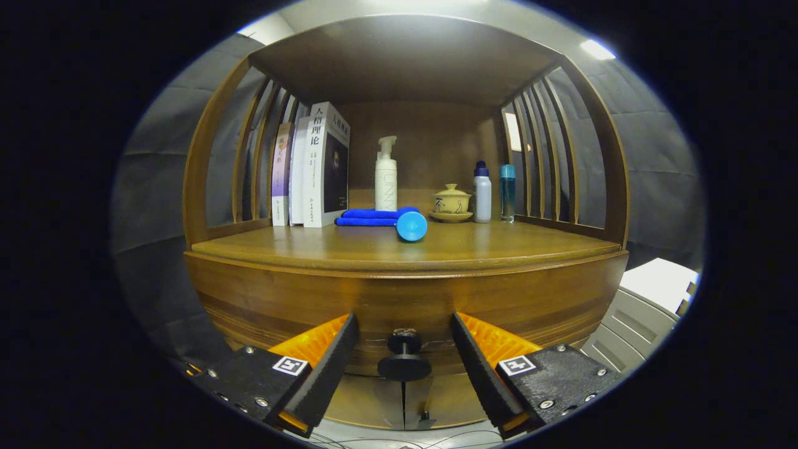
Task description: Pull open the drawer, take out the items inside it, and place them on the countertop above the cabinet.
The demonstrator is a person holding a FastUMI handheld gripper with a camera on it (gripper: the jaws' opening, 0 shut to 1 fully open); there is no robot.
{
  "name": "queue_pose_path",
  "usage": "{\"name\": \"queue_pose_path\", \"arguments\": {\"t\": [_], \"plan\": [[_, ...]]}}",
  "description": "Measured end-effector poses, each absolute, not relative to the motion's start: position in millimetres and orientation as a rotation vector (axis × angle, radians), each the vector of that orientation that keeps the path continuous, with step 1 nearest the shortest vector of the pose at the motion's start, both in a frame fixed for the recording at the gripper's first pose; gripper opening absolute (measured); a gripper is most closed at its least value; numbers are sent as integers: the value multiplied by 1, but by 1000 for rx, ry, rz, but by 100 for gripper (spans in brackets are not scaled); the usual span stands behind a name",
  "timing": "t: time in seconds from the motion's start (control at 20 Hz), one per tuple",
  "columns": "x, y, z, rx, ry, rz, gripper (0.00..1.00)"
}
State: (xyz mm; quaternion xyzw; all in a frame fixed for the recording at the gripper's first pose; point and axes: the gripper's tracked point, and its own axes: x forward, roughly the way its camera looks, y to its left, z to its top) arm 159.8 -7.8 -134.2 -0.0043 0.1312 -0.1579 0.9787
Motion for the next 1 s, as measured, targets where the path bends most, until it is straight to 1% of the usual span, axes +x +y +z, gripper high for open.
{"name": "queue_pose_path", "arguments": {"t": [0.2, 0.3, 0.5, 0.75, 1.0], "plan": [[158, -9, -145, -30, 310, -316, 95], [147, -19, -151, -78, 355, -338, 95], [129, -16, -135, -84, 324, -291, 95], [96, -4, -92, -40, 258, -261, 95], [74, -7, -15, -63, 174, -301, 95]]}}
